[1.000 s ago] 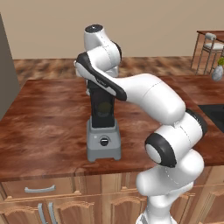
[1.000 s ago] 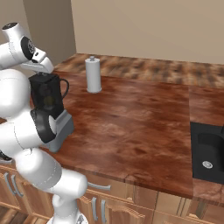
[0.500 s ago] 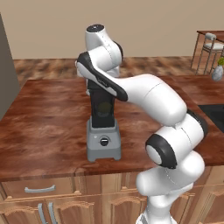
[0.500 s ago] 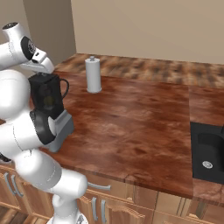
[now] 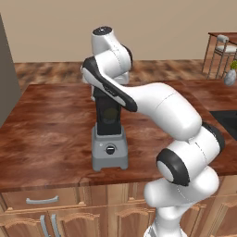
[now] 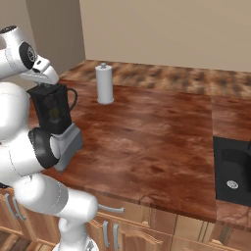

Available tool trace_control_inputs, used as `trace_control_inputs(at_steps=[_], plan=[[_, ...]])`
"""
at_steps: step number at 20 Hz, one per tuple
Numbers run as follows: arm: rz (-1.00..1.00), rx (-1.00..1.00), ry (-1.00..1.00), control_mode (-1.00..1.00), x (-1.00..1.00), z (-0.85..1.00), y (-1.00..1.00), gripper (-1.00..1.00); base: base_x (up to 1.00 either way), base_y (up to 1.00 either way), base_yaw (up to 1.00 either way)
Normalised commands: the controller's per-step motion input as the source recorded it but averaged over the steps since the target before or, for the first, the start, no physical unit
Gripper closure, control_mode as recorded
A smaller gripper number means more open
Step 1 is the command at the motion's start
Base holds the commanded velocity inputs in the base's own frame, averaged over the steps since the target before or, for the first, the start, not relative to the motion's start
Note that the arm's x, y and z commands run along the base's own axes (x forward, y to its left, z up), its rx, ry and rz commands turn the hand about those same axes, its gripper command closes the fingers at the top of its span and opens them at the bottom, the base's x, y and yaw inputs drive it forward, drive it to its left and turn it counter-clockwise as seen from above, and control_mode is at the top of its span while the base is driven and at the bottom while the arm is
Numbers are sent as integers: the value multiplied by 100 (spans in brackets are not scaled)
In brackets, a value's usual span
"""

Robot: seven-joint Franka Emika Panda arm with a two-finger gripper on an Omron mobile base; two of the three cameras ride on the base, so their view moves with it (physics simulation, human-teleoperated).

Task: Grab the lemon and onion from the fridge, place them in the blender, close the lid, and turn on the blender to create a marinade.

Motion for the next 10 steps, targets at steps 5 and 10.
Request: trace_control_inputs(at_steps=[5,10], plan=[[0,0,0,-100,3,-1,-19,100,0,0,0],[0,0,0,-100,0,-1,-27,100,0,0,0]])
